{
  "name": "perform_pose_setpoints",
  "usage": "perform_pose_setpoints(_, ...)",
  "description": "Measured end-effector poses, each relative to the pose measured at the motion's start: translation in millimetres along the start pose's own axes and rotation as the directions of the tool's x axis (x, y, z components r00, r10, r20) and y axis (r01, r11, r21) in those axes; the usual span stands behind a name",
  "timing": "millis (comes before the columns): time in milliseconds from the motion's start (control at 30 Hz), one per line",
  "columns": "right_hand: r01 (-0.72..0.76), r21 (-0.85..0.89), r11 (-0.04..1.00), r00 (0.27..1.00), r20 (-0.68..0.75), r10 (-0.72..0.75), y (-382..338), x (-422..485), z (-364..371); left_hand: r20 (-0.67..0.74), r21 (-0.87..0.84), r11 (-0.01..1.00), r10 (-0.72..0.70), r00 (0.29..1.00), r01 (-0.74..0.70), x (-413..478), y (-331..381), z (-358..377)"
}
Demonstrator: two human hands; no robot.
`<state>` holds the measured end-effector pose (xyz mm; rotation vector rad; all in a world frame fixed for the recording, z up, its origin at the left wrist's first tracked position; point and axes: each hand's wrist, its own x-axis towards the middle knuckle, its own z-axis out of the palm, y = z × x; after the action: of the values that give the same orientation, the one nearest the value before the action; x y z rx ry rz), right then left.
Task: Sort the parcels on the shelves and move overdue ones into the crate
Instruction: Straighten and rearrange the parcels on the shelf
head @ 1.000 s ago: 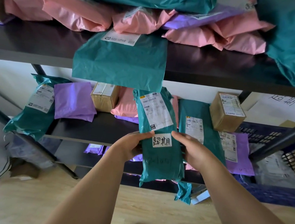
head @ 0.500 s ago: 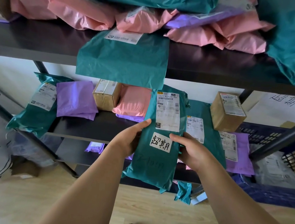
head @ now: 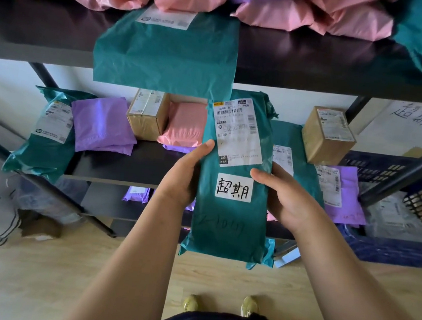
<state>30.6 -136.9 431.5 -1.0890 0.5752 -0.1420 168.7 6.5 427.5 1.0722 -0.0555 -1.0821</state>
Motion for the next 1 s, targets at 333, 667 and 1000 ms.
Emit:
perform_pose_setpoints(333,0.042,0.026,0.999,0.999,-0.034,-0.041,-2.6,-16.6,3.9,0.056,0.118,0.99,0.075,0.996,-0.082,1.2,0.9,-5.6)
perform_pose_setpoints(667,0.018,0.019,1.0,0.99,-0.138,-0.015,7.9,-21.5,-13.3,0.015,0.199,0.98,0.029,0.999,-0.031,12.3,-14.7,-4.4)
perform_pose_setpoints(1000,-0.037,-0.061,0.997,0.972,-0.235,0.022,49.3,-75.5,-85.0,0.125,0.43,0.893,-0.206,0.971,0.134,25.4,-75.9,37.9)
